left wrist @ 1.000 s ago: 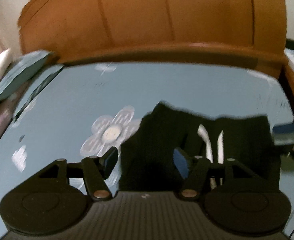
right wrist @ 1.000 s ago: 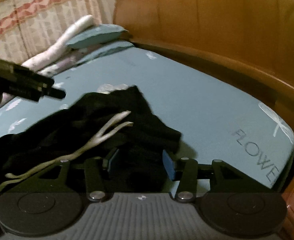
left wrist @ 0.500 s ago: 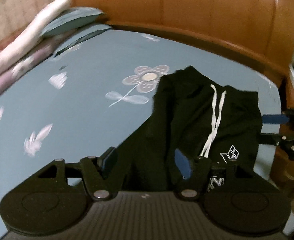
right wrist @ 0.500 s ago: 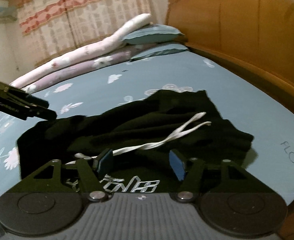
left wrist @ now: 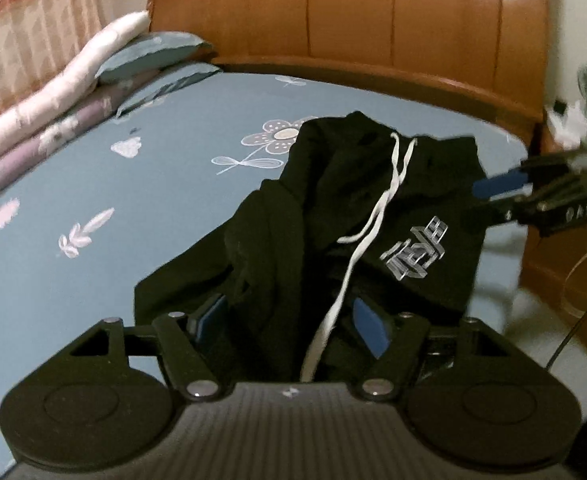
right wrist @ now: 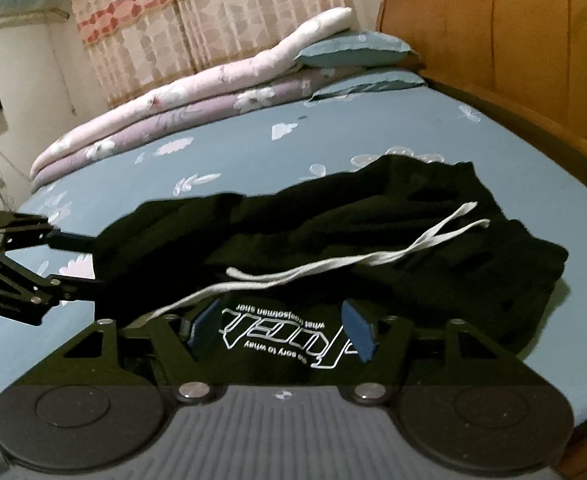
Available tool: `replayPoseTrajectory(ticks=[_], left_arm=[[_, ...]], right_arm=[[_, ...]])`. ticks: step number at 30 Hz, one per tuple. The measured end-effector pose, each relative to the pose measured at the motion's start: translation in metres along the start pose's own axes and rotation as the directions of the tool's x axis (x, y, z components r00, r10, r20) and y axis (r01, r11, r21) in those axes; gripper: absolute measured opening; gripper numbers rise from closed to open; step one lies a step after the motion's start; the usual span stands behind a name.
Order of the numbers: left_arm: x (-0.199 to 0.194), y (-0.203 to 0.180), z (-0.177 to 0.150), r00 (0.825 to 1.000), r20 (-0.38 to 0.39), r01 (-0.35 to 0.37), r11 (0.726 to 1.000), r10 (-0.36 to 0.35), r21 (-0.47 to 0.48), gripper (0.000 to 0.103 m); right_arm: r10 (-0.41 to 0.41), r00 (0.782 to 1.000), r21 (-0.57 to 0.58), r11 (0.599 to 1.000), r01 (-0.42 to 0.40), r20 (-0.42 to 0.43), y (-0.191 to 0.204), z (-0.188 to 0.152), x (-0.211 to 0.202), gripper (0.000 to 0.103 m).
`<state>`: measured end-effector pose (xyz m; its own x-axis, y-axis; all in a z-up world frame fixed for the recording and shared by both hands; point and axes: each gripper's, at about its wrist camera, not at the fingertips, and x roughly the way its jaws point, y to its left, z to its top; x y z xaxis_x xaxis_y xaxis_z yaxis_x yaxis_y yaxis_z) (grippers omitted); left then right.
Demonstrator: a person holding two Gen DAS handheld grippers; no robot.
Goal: Fold clothes
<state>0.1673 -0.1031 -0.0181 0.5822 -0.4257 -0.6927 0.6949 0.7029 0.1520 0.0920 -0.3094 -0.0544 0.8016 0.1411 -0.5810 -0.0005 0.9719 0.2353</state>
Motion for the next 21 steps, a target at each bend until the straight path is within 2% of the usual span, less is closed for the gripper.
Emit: replayPoseTrajectory(ticks=[2, 6, 8, 12, 14, 15, 16, 21], left_arm=[[0.005, 0.001, -0.005, 1.000, -0.001, -0.002, 1.000, 0.002, 0.011, 0.071], [0.005, 0.010, -0.011, 0.997, 0.050, 0.053, 0.999, -0.053, 0.010, 0.071], [0.007, 0.017, -0.011, 0.994, 0.068, 0.088, 0.996, -0.086, -0.016, 0.065], [0.014, 0.021, -0.011, 0.989, 0.055, 0.136, 0.990, -0.135, -0.019, 0.063], [0.019, 0.022, -0.014, 0.992, 0.029, 0.126, 0.992, -0.125, -0.017, 0.043], [0.021, 0.022, -0.016, 0.993, 0.015, 0.121, 0.992, -0.121, -0.022, 0.025], [0.021, 0.024, -0.016, 0.994, 0.021, 0.112, 0.993, -0.111, -0.031, 0.017], [0.015, 0.038, -0.012, 0.997, 0.063, 0.046, 0.996, -0.041, -0.073, 0.007]], right_arm=[[0.000, 1.000, -0.004, 1.000, 0.000, -0.013, 0.000, -0.001, 0.004, 0.072], [0.009, 0.999, -0.002, 1.000, -0.009, -0.033, -0.002, -0.003, 0.013, 0.072], [0.015, 0.999, -0.004, 1.000, -0.015, -0.045, -0.001, -0.004, 0.018, 0.072], [0.015, 0.998, -0.004, 1.000, -0.016, -0.057, 0.000, -0.004, 0.024, 0.072], [0.014, 0.998, -0.008, 1.000, -0.015, -0.061, 0.000, -0.005, 0.026, 0.072], [0.014, 0.998, -0.008, 1.000, -0.015, -0.065, 0.000, -0.005, 0.027, 0.072], [0.014, 0.998, -0.008, 1.000, -0.015, -0.068, 0.000, -0.005, 0.028, 0.072], [0.008, 0.996, -0.001, 1.000, -0.008, -0.090, 0.000, -0.006, 0.037, 0.072]])
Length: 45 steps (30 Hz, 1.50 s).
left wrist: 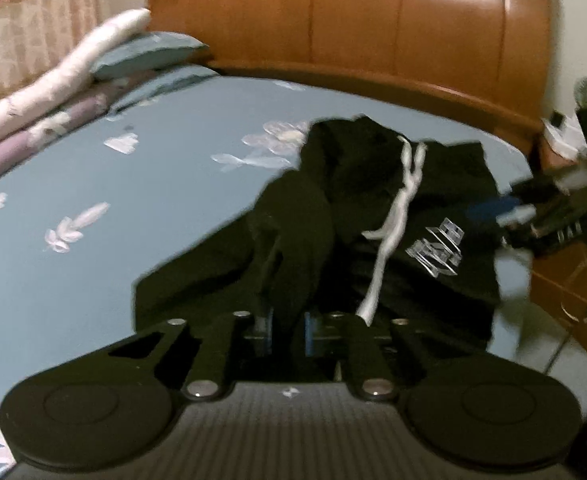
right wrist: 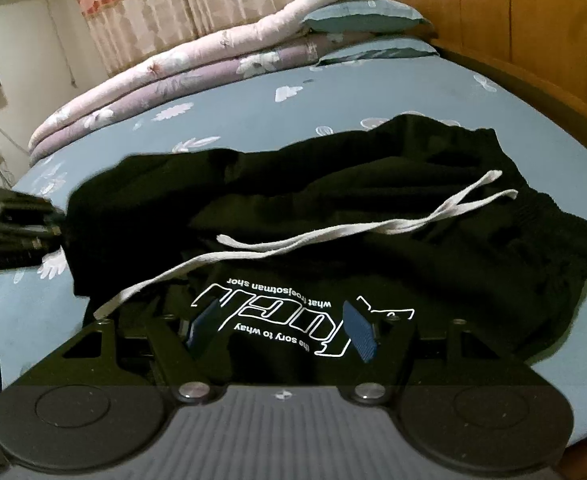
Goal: Fold clothes
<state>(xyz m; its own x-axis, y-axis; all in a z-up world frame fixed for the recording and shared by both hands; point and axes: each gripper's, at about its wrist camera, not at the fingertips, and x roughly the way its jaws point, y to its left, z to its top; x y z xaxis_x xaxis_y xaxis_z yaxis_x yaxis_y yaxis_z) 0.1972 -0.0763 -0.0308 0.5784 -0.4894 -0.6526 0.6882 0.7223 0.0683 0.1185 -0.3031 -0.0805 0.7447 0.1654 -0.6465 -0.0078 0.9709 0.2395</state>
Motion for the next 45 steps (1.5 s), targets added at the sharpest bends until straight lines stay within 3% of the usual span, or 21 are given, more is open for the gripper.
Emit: replayPoseTrajectory(ticks=[9, 13, 17, 18, 22, 27, 30, 33, 40, 45], left_arm=[[0.009, 0.061, 0.043, 0.986, 0.025, -0.160, 0.984, 0.163, -0.078, 0.007], [0.027, 0.087, 0.054, 0.983, -0.001, -0.181, 0.976, 0.182, -0.120, 0.008], [0.046, 0.104, 0.046, 0.992, -0.024, -0.124, 0.967, 0.121, -0.222, 0.012], [0.048, 0.105, 0.043, 0.994, -0.021, -0.113, 0.964, 0.111, -0.242, 0.015], [0.051, 0.102, 0.027, 0.999, -0.018, -0.042, 0.953, 0.038, -0.301, 0.063], [0.041, 0.095, 0.012, 1.000, -0.025, -0.025, 0.946, 0.018, -0.323, 0.067], [0.034, 0.095, 0.000, 0.999, -0.040, -0.013, 0.926, -0.002, -0.377, 0.070], [0.028, 0.095, -0.017, 1.000, -0.030, -0.011, 0.896, -0.002, -0.444, 0.070], [0.022, 0.081, -0.073, 0.995, 0.025, 0.092, 0.736, -0.101, -0.671, 0.070], [0.016, 0.068, -0.089, 0.989, 0.080, 0.145, 0.681, -0.126, -0.718, 0.068]], right_arm=[[0.007, 1.000, -0.005, 1.000, -0.008, -0.004, 0.002, 0.003, 0.008, 0.072], [0.001, 1.000, 0.000, 1.000, -0.001, -0.011, -0.002, 0.004, 0.012, 0.072], [-0.005, 1.000, 0.011, 1.000, 0.005, -0.022, -0.007, 0.003, 0.016, 0.072], [-0.005, 1.000, 0.012, 1.000, 0.006, -0.025, -0.008, 0.002, 0.017, 0.072], [-0.005, 0.999, 0.014, 1.000, 0.006, -0.033, -0.010, 0.002, 0.019, 0.072], [0.005, 1.000, 0.009, 1.000, -0.005, -0.028, -0.006, 0.002, 0.017, 0.072], [0.012, 1.000, 0.003, 1.000, -0.012, -0.018, -0.002, 0.001, 0.012, 0.072], [0.018, 1.000, -0.001, 1.000, -0.018, -0.007, 0.000, 0.002, 0.006, 0.072], [0.032, 0.999, -0.002, 0.999, -0.032, 0.008, 0.002, 0.000, -0.004, 0.072], [0.041, 0.999, -0.011, 0.999, -0.041, 0.014, 0.004, -0.003, -0.010, 0.073]])
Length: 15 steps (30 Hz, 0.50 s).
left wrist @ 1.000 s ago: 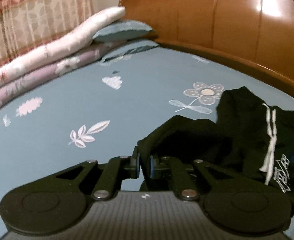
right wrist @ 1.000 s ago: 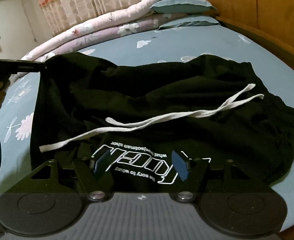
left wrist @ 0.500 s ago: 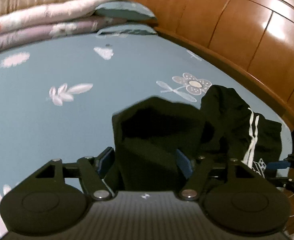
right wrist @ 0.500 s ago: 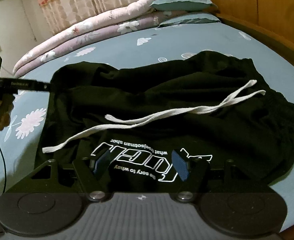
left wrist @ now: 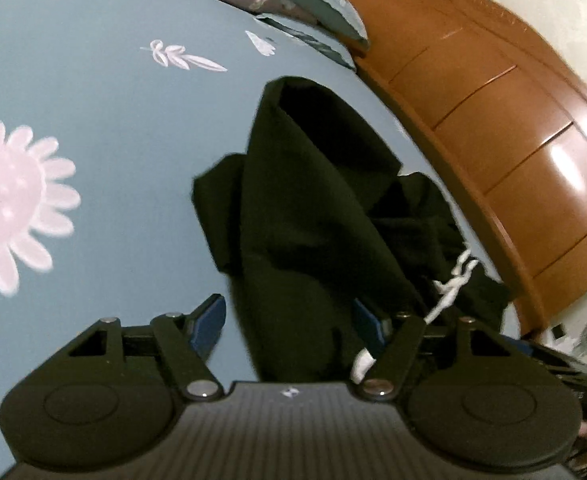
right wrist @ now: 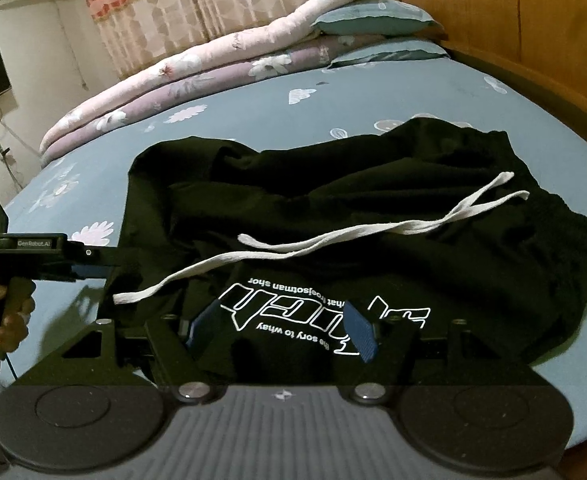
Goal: Fold clothes
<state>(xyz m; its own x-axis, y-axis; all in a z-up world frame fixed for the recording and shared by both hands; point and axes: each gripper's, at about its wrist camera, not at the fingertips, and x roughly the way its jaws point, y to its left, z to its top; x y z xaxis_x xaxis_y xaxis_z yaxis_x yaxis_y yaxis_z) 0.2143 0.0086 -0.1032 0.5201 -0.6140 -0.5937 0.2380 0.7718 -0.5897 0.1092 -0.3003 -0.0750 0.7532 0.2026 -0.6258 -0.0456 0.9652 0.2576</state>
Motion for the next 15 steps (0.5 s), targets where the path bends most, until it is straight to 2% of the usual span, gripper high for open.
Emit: replayPoseTrajectory(ticks=[4, 6, 8, 10, 13, 15], left_arm=[[-0.010, -0.005, -0.009, 0.994, 0.040, 0.099, 0.995, -0.098, -0.019, 0.067], [-0.009, -0.009, -0.012, 0.993, 0.047, 0.107, 0.994, -0.107, 0.003, 0.067], [-0.003, -0.007, -0.015, 0.998, 0.025, 0.065, 0.998, -0.065, 0.004, 0.067], [0.003, 0.000, -0.019, 0.998, 0.007, 0.056, 0.998, -0.055, -0.029, 0.062], [-0.001, 0.001, -0.025, 0.990, 0.055, 0.133, 0.989, -0.129, -0.064, 0.059], [-0.010, 0.001, -0.026, 0.966, 0.123, 0.235, 0.970, -0.226, -0.067, 0.059]], right_arm=[[0.002, 1.000, 0.014, 1.000, -0.002, 0.007, -0.003, -0.002, -0.004, 0.075], [0.006, 1.000, 0.017, 1.000, -0.006, 0.007, -0.004, -0.002, -0.004, 0.075], [0.011, 1.000, 0.013, 1.000, -0.011, 0.007, -0.001, -0.002, -0.003, 0.075], [0.016, 1.000, 0.007, 1.000, -0.016, 0.005, 0.000, -0.002, -0.003, 0.075], [0.026, 1.000, -0.003, 1.000, -0.026, 0.002, 0.002, -0.003, -0.003, 0.075], [0.031, 1.000, -0.007, 0.999, -0.031, 0.000, 0.003, -0.003, -0.003, 0.075]])
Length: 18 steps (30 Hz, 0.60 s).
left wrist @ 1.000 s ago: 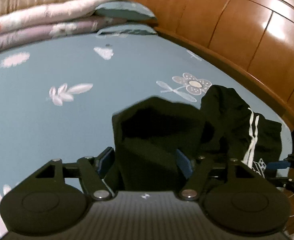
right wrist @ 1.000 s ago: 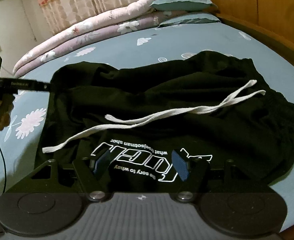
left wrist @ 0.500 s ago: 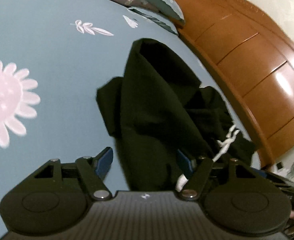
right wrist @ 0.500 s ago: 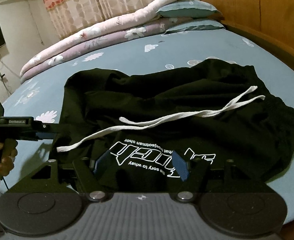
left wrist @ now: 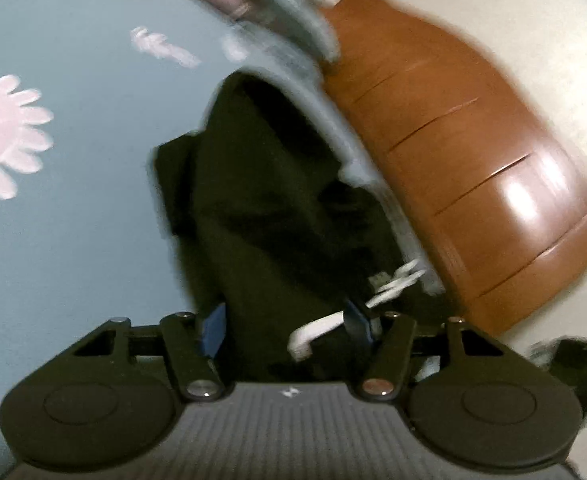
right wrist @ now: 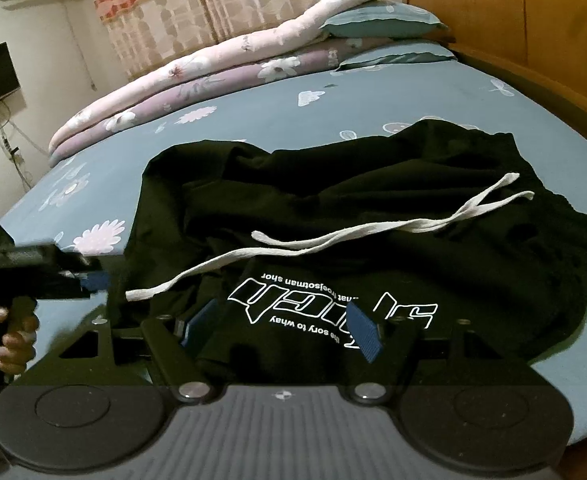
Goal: Fold clothes
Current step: 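Grasp a black shorts leg with the left gripper and lift it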
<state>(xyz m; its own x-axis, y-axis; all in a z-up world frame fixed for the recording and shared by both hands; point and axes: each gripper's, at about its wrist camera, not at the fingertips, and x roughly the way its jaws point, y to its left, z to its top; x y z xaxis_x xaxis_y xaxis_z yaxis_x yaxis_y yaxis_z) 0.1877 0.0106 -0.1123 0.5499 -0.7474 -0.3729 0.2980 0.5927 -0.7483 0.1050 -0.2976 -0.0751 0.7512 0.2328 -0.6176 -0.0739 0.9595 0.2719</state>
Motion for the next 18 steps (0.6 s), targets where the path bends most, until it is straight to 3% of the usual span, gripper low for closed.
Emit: replayPoseTrajectory(ticks=[1, 2, 6, 8, 10, 11, 16, 18], left_arm=[[-0.003, -0.001, 0.000, 0.999, 0.030, 0.045, 0.999, -0.045, -0.002, 0.059], [-0.002, 0.000, 0.001, 0.999, 0.028, 0.042, 0.999, -0.042, 0.005, 0.059], [0.011, 0.009, 0.001, 0.999, -0.026, -0.032, 0.999, 0.033, 0.025, 0.059], [0.015, 0.017, -0.001, 0.999, -0.038, -0.037, 0.999, 0.037, 0.004, 0.055], [0.019, 0.026, -0.002, 0.999, -0.041, -0.036, 0.999, 0.035, -0.033, 0.041], [0.021, 0.030, -0.003, 0.999, -0.042, -0.036, 0.998, 0.033, -0.051, 0.039], [0.008, 0.017, -0.004, 0.996, 0.052, 0.072, 0.997, -0.072, 0.005, 0.037], [0.017, 0.021, -0.004, 1.000, -0.006, 0.009, 1.000, -0.009, 0.004, 0.037]], right_arm=[[0.001, 1.000, 0.001, 1.000, -0.001, -0.003, 0.000, 0.000, 0.001, 0.075], [0.002, 1.000, 0.001, 1.000, -0.002, -0.006, 0.001, -0.001, 0.002, 0.075], [0.009, 1.000, -0.010, 1.000, -0.009, -0.015, 0.004, -0.001, 0.006, 0.075], [0.013, 1.000, -0.014, 1.000, -0.013, -0.018, 0.005, -0.001, 0.007, 0.075], [0.020, 1.000, -0.020, 1.000, -0.020, -0.020, 0.006, -0.002, 0.008, 0.075], [0.022, 1.000, -0.023, 0.999, -0.023, -0.020, 0.006, -0.002, 0.008, 0.075], [0.032, 0.999, -0.032, 0.999, -0.032, -0.021, 0.007, -0.003, 0.009, 0.075], [0.033, 0.999, -0.031, 0.999, -0.034, -0.025, 0.008, -0.002, 0.012, 0.075]])
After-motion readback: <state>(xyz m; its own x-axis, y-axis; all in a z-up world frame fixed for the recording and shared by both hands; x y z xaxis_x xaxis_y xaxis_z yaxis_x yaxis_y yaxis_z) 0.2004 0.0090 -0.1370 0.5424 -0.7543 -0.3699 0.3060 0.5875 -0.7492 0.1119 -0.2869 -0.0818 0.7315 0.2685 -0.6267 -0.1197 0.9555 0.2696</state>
